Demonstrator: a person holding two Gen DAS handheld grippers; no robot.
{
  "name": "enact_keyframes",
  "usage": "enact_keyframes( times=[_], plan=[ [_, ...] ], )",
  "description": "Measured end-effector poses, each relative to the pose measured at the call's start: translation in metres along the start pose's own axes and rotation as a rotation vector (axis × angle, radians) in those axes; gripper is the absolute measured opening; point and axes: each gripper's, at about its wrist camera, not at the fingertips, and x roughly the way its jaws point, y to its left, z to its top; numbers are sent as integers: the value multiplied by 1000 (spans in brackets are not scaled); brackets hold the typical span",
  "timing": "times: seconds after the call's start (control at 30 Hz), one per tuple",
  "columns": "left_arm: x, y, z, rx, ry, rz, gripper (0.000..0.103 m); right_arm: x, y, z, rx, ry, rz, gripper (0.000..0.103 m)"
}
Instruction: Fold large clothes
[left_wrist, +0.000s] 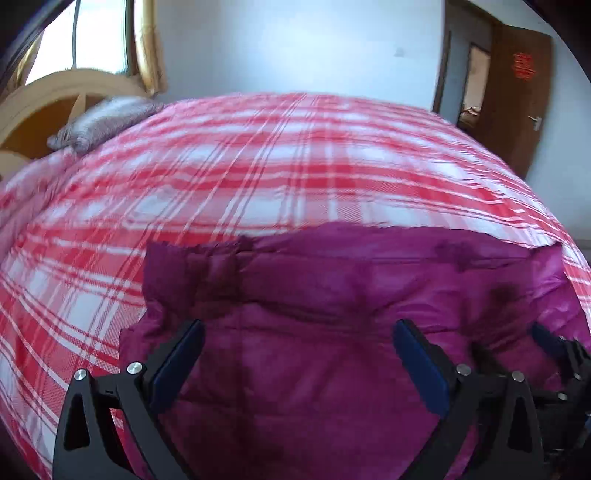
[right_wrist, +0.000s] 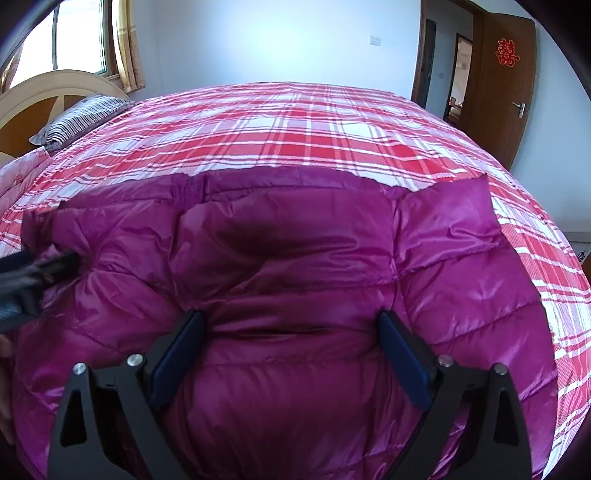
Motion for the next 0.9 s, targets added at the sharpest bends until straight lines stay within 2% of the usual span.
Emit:
enact_keyframes(
  times=[0.1,0.17,0.23,0.4,0.9],
  plan=[
    [10,-23,-9,125,3,90,102,-1,0,0,1,1,2,97],
    [22,-25,-17,152,9,118,102,-1,-1,0,4,3,7,97],
    [24,-20,-19,127,-6,104,102,0,-1,0,6,3,8,97],
    [37,-18,-15,113,42,81,102,2,1,1,-3,13,-8,97],
    [37,-17,-18,102,28,76,102,6,2,2,-10,36,-22,98]
  ],
)
